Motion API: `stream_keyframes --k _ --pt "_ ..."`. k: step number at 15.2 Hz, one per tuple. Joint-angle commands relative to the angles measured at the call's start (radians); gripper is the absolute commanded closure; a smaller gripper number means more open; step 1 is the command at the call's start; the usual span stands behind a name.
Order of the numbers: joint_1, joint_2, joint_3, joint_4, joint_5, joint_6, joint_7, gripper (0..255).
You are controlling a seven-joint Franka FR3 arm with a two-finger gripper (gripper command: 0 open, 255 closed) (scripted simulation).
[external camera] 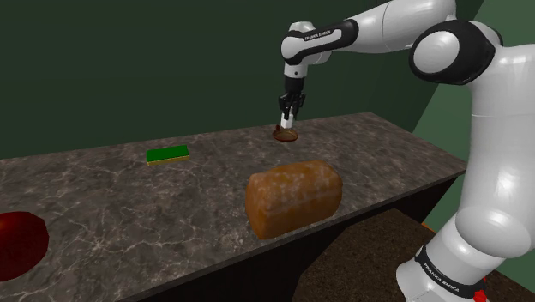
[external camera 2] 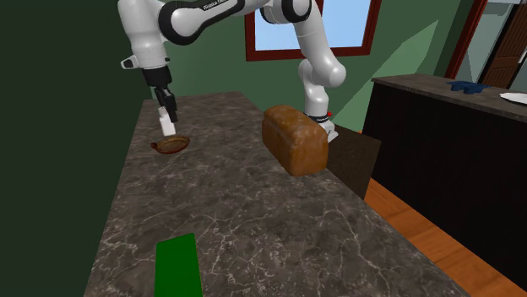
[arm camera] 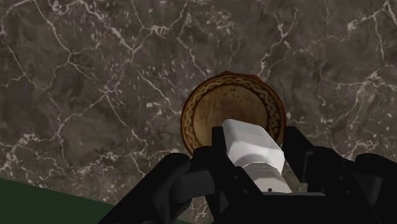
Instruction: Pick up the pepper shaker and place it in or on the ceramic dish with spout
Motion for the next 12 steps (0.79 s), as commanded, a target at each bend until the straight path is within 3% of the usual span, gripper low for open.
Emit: stream_keyframes --k 1,9,10,12 --pt "-0.001 0.009 0.0 -0.02 0.0 0.03 -0.001 255" --pt "-0.001 0.009 0.0 -0.02 0.0 0.03 -0.001 255" --pt "-0.001 0.009 0.0 -0.02 0.0 0.03 -0.001 0" --pt "-0.001 0.009 0.0 -0.02 0.0 0.03 -0.001 0"
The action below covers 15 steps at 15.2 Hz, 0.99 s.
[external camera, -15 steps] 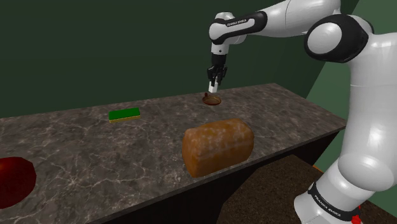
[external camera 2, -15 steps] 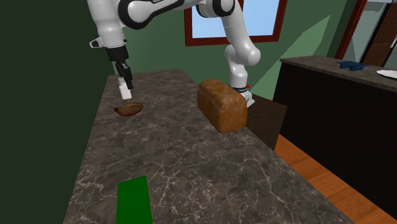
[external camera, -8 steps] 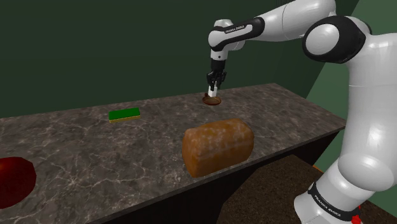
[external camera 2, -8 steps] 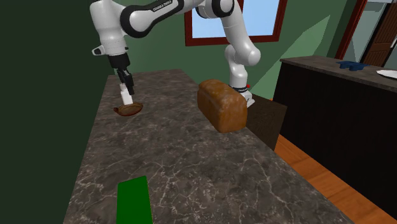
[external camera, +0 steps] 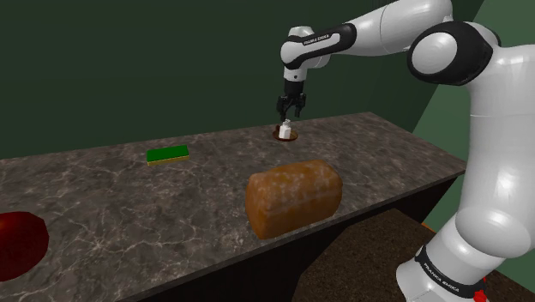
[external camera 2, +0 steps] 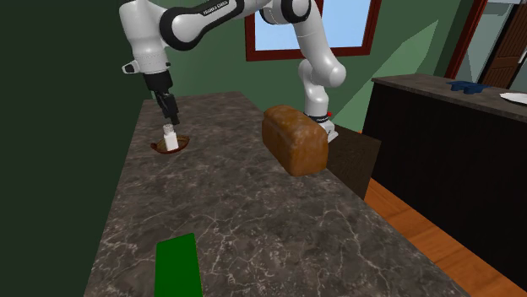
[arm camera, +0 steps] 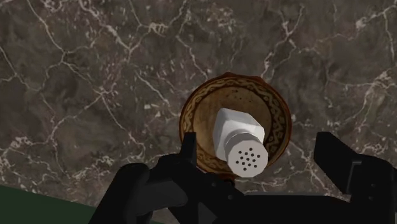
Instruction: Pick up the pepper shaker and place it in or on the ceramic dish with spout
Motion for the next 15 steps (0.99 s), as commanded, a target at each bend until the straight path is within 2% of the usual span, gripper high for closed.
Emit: stream_keyframes --k 1,3,7,15 --pt "0.0 0.0 0.0 0.0 0.0 0.0 0.0 0" --pt "0.0 0.0 0.0 0.0 0.0 0.0 0.0 0" --pt "-0.001 -0.004 0.0 0.121 0.0 -0.125 0.0 0" --pt "-0.001 -0.004 0.0 0.121 0.0 -0.125 0.0 0"
